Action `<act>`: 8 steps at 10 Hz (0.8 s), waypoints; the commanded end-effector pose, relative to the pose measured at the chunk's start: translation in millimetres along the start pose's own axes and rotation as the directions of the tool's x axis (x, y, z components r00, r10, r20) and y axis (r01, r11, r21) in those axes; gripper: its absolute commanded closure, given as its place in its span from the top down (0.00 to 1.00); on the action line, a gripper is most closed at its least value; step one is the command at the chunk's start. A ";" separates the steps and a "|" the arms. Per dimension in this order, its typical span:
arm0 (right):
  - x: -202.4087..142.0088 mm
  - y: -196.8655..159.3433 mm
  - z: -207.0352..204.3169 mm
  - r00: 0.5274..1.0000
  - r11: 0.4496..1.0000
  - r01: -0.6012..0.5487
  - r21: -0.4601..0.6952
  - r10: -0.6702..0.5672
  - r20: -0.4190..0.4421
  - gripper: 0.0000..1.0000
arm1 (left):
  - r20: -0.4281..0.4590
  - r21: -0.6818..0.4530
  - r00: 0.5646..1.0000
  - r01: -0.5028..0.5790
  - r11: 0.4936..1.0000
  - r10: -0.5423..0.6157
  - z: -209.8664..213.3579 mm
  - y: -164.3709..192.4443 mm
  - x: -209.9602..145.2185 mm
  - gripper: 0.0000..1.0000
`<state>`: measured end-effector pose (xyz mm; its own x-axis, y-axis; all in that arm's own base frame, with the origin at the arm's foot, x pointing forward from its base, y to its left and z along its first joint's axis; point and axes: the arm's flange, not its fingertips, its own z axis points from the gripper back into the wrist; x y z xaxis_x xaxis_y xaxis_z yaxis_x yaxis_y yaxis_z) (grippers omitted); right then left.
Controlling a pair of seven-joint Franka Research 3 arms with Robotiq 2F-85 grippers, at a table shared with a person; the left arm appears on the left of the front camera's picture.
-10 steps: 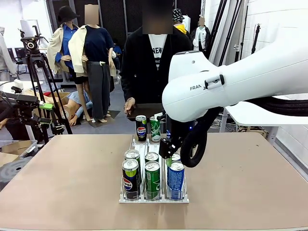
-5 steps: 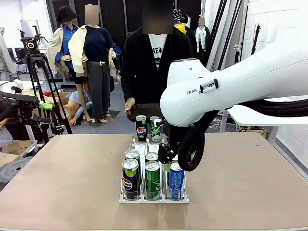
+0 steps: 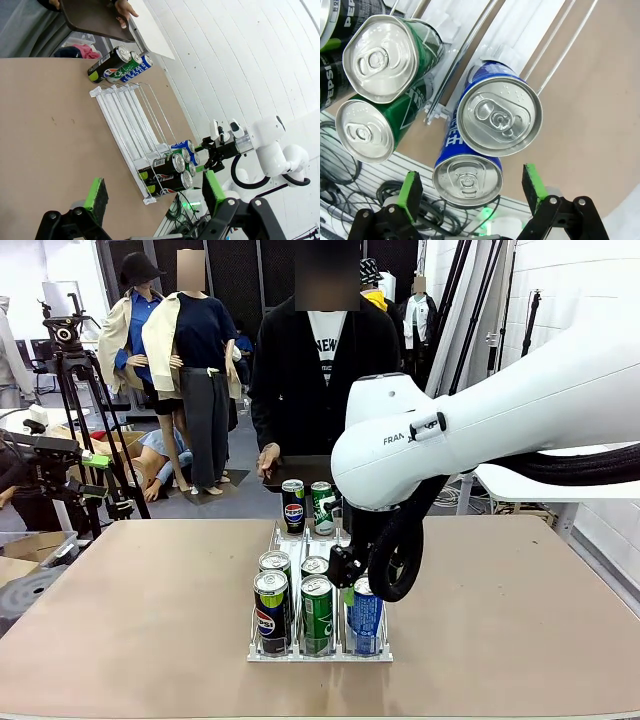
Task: Retrieve and hand over the desired beverage to the person.
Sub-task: Pick up a can of the same type that the person held from the Automatic Can Dispenser.
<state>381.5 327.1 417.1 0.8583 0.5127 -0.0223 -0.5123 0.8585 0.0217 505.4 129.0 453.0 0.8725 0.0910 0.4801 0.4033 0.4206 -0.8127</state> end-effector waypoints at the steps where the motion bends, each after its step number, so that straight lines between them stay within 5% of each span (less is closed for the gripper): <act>1: 7.2 3.3 -2.8 1.000 1.000 0.011 0.021 -0.011 0.009 1.00 | -0.002 0.002 1.000 0.001 1.000 -0.001 1.6 -0.3 -0.5 1.00; 5: 8.9 1.2 -5.2 1.000 0.999 0.002 0.033 -0.002 0.004 0.97 | -0.002 0.002 1.000 0.001 1.000 -0.001 1.6 -0.3 -0.5 1.00; 8: 9.7 1.9 -9.4 1.000 0.999 -0.007 0.037 0.007 -0.009 0.66 | -0.002 0.002 1.000 0.001 1.000 -0.001 1.6 -0.3 -0.5 1.00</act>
<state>384.9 329.0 408.8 0.8567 0.5144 -0.0383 -0.5136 0.8575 0.0289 505.4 129.0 453.0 0.8725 0.0910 0.4800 0.4033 0.4206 -0.8127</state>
